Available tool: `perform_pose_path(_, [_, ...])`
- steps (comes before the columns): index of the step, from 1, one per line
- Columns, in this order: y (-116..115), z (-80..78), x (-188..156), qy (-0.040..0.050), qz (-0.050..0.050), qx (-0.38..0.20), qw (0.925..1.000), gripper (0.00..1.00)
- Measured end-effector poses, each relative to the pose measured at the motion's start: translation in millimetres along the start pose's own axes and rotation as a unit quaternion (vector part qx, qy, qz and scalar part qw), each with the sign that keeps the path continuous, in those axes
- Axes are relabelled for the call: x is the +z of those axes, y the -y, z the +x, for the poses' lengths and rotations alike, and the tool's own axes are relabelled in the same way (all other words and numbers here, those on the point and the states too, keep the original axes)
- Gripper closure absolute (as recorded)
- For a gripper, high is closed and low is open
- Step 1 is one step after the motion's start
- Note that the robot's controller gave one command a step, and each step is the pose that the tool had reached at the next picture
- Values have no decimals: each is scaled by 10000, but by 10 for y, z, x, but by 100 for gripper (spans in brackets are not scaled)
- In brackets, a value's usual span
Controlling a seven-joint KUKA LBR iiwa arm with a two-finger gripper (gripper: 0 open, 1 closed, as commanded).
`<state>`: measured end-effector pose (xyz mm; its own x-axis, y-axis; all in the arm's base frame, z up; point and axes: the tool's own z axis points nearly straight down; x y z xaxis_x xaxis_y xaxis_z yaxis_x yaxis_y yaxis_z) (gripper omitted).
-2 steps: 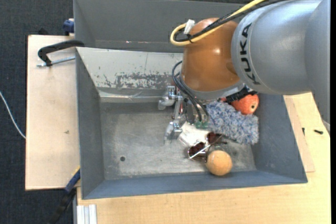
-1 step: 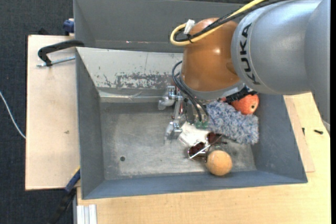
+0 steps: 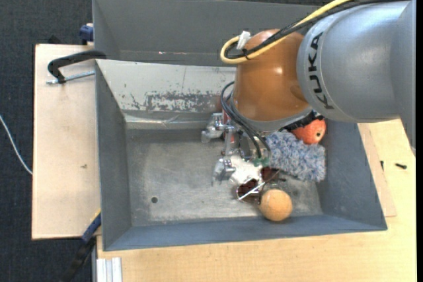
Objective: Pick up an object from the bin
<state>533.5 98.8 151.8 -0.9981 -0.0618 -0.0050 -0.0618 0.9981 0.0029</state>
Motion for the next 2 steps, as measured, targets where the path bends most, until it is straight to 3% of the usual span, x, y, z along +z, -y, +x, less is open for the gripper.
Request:
perform_pose_path(1, [344,-159,337,10,7,-466,9989,0])
perform_pose_path(2, [733,-116,274,-21,5,-32,10000,0])
